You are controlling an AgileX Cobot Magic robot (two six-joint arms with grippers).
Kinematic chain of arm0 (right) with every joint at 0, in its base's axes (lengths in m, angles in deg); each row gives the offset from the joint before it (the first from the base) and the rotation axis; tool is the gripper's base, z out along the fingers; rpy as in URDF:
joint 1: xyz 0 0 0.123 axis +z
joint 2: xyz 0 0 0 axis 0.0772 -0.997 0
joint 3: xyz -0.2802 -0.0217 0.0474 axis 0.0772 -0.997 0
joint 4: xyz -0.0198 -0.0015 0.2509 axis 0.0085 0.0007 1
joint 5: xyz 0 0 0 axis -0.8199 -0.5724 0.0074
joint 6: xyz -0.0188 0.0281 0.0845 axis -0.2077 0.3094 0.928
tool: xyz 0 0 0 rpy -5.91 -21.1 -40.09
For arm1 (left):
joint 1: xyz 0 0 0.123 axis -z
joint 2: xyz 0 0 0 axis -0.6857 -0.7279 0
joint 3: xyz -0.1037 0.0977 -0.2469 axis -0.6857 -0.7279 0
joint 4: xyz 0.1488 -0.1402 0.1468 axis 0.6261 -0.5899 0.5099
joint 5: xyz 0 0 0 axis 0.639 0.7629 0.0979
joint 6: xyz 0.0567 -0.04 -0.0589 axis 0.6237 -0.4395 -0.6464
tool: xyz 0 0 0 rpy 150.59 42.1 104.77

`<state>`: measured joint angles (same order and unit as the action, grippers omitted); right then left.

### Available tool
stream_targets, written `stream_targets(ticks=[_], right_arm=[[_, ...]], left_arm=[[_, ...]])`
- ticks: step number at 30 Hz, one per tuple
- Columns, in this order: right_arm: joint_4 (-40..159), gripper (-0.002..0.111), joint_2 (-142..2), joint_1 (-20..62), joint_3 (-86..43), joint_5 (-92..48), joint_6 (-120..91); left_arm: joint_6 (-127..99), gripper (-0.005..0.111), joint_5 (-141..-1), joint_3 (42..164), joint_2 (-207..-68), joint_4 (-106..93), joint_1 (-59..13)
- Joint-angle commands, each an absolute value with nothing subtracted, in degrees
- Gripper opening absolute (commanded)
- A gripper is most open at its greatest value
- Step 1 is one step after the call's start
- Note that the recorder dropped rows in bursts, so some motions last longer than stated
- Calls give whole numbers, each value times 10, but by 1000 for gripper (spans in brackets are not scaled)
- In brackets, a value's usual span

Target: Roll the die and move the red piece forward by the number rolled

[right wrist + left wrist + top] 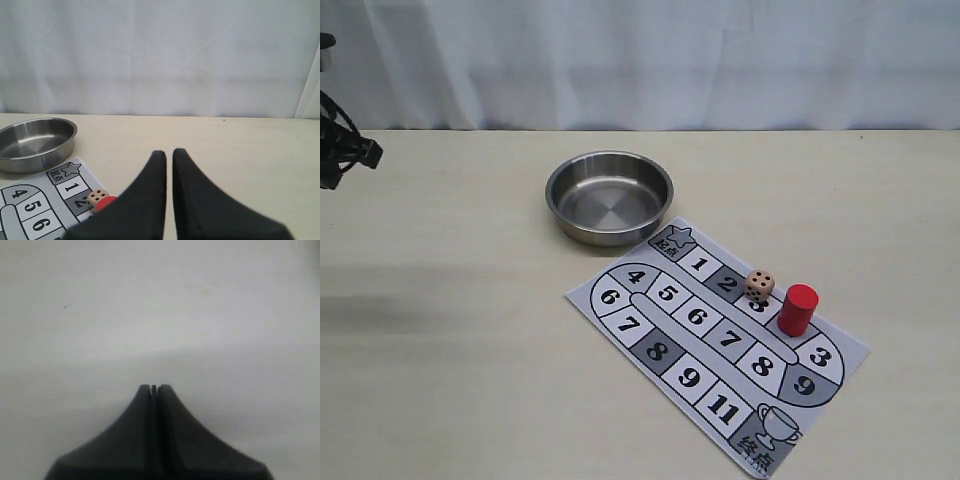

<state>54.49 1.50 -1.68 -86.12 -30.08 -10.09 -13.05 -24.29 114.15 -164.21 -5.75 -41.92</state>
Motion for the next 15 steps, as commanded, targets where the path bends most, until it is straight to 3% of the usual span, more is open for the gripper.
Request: stream_targets(ticks=[1,7,15], right_arm=[[545,4,18,-18,-863,-299,-101],[545,4,18,-18,-863,-299,-101],[545,4,18,-18,-863,-299,-101]], left_arm=[[-130,0,-275,1089,-1542,-50,-420],[-130,0,-291,1013,-1363,-47,-420],[-154,0,-216,990,-997,-59,-420]])
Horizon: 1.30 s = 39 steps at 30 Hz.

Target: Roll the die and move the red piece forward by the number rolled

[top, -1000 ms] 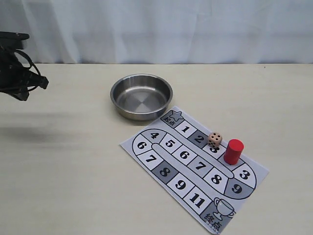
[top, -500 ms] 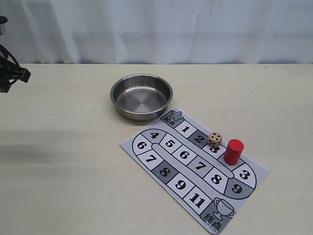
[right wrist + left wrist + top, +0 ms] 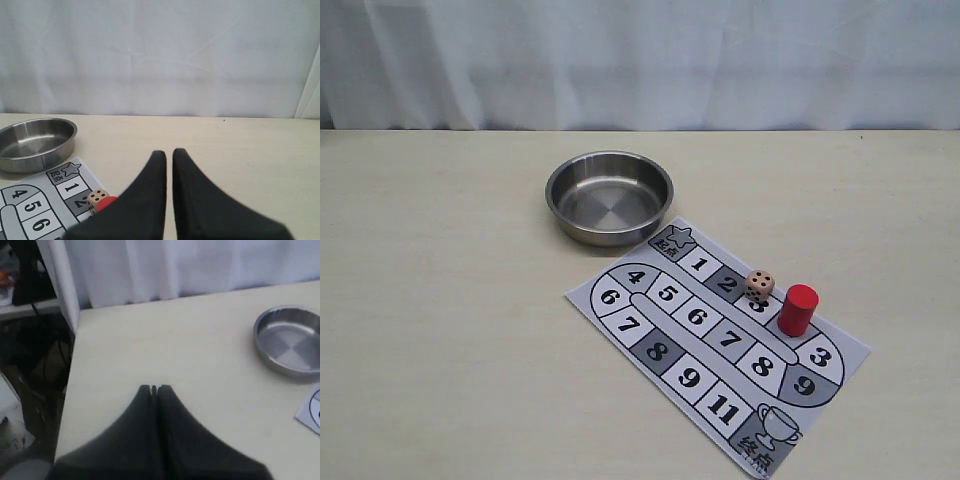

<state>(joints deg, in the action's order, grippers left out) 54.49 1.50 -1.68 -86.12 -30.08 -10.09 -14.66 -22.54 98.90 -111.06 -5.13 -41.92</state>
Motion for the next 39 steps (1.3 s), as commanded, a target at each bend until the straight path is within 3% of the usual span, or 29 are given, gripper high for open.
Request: stream_targets(ticks=[1,6,12,27,39], right_arm=[[545,4,18,-18,-863,-299,-101],[545,4,18,-18,-863,-299,-101],[545,4,18,-18,-863,-299,-101],[545,4,18,-18,-863,-301,-101],[545,4,18,-18,-863,-301,-101]], left_arm=[[-154,0,-216,990,-971,-59,-419],[-154,0,-211,990,-795,-58,-419],[-154,0,-209,990,-679,-60,-419],[-152,0,-175,997,-678,-42,-419],[-154,0,-343,755,-678,-47,-419]])
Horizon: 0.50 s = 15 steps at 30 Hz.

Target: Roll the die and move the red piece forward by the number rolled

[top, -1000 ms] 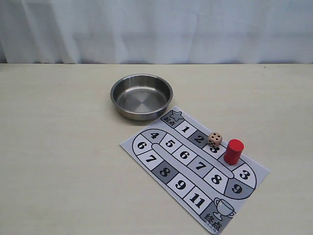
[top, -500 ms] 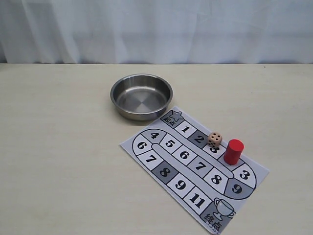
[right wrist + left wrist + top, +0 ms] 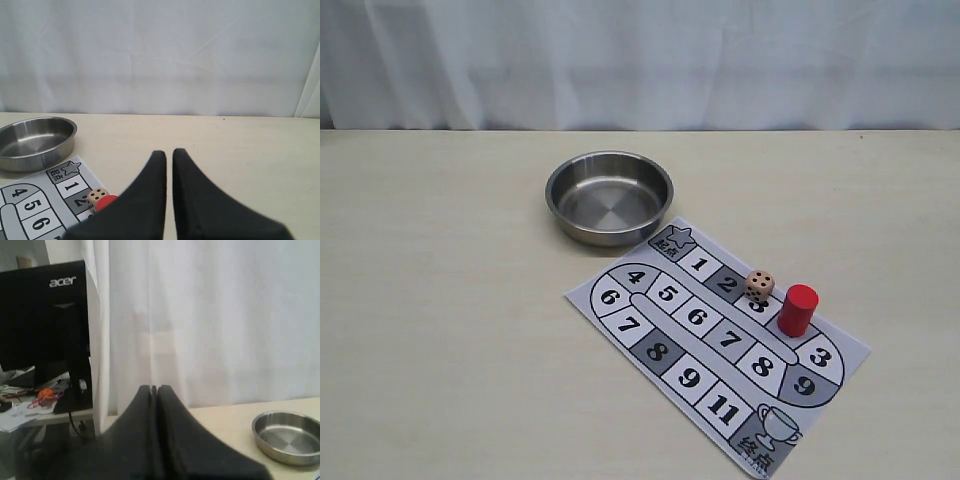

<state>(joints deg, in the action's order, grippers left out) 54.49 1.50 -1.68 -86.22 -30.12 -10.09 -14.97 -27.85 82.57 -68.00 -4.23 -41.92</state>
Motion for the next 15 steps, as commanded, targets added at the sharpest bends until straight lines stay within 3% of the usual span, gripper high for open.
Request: stream_targets(ticks=[1,15], right_arm=[[545,4,18,-18,-863,-301,-101],[545,4,18,-18,-863,-301,-101]], left_arm=[[-154,0,-359,737,-678,-47,-419],[-154,0,-534,567,-678,-73,-419]])
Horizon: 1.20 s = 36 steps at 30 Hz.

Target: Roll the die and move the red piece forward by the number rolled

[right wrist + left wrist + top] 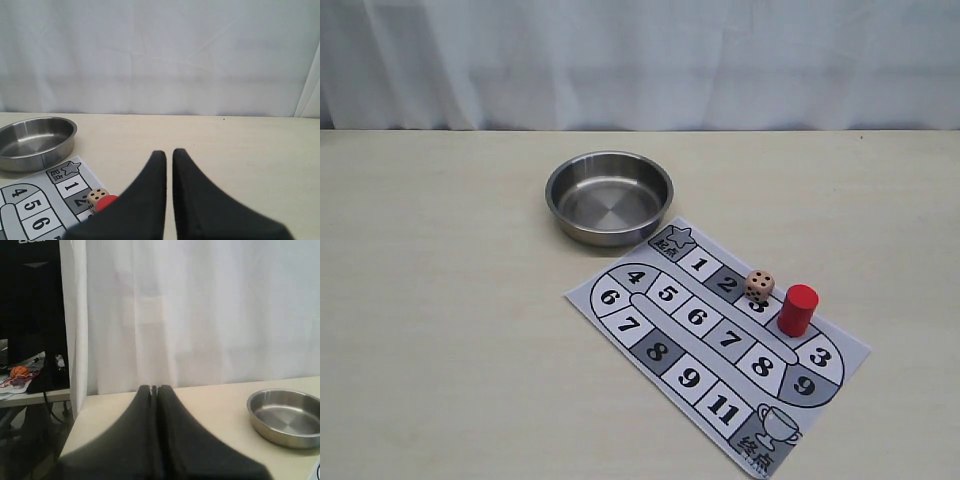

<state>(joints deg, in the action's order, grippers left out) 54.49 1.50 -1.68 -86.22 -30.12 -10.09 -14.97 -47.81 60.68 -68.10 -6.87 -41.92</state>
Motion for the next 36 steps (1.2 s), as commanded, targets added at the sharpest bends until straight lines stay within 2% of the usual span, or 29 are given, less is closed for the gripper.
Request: stream_targets(ticks=[1,9,20,36], right_arm=[[545,4,18,-18,-863,-301,-101],[545,4,18,-18,-863,-301,-101],[545,4,18,-18,-863,-302,-101],[545,4,18,-18,-863,-302,-101]], left_arm=[[-154,0,-548,554,-678,-73,-419],[-154,0,-662,421,-678,-73,-419],[-154,0,-597,421,-678,-72,-419],[-154,0,-596,421,-678,-72,-419]])
